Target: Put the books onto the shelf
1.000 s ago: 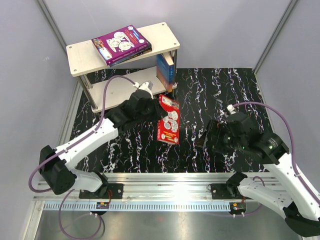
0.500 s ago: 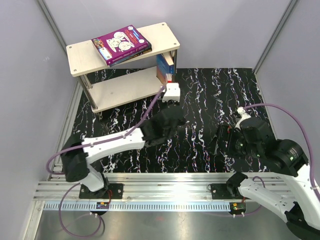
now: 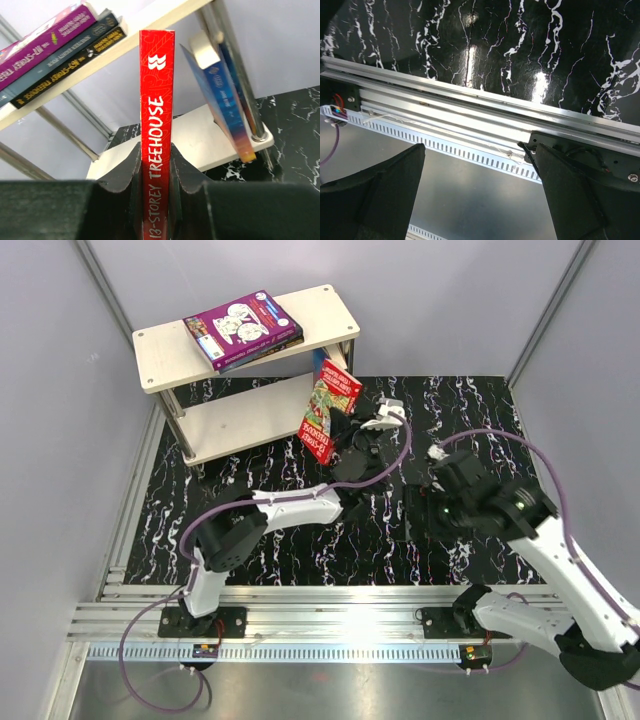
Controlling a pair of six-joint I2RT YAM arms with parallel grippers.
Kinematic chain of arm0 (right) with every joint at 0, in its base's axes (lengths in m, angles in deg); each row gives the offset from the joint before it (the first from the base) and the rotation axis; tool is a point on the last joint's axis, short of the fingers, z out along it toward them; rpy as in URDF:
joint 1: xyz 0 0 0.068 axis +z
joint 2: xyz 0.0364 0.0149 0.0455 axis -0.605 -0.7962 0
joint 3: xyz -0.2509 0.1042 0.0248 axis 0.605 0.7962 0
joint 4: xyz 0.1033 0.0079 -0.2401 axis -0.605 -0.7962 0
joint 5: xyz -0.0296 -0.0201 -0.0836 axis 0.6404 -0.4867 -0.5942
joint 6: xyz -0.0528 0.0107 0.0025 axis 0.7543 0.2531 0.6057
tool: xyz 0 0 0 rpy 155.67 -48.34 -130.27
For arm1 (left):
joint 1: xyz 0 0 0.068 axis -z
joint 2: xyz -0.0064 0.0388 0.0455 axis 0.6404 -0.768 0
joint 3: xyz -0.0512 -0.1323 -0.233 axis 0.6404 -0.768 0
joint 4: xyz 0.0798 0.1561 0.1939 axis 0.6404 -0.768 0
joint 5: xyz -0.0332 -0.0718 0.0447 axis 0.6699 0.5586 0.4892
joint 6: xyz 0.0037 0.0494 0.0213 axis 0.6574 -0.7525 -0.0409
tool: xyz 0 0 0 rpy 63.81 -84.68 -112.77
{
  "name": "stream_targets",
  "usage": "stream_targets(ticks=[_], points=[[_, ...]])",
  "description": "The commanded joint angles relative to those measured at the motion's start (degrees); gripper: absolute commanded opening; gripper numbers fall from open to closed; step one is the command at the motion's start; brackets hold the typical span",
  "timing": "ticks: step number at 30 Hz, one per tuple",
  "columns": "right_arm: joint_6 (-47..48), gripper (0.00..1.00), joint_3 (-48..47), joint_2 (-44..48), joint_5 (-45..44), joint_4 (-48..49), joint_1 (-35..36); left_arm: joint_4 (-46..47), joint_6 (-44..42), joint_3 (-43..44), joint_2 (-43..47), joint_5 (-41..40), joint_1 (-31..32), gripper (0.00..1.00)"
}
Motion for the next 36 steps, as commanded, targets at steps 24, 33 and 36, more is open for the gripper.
stream_targets(ticks=[24, 33, 36], points=[[10.08, 1.00, 0.08, -6.87, 13.29, 14.72, -12.07, 24.30, 48.42, -21.07, 9.65, 22.29, -18.23, 0.00], [7.98, 1.00, 7.37, -5.64, 15.93, 16.65, -13.74, 30.54, 47.30, -11.32, -2.04, 25.46, -20.08, 0.00], [7.27, 1.00, 10.27, -4.59, 17.25, 17.79, -13.83, 30.63, 46.94, -7.64, -5.90, 26.86, -20.26, 0.00]])
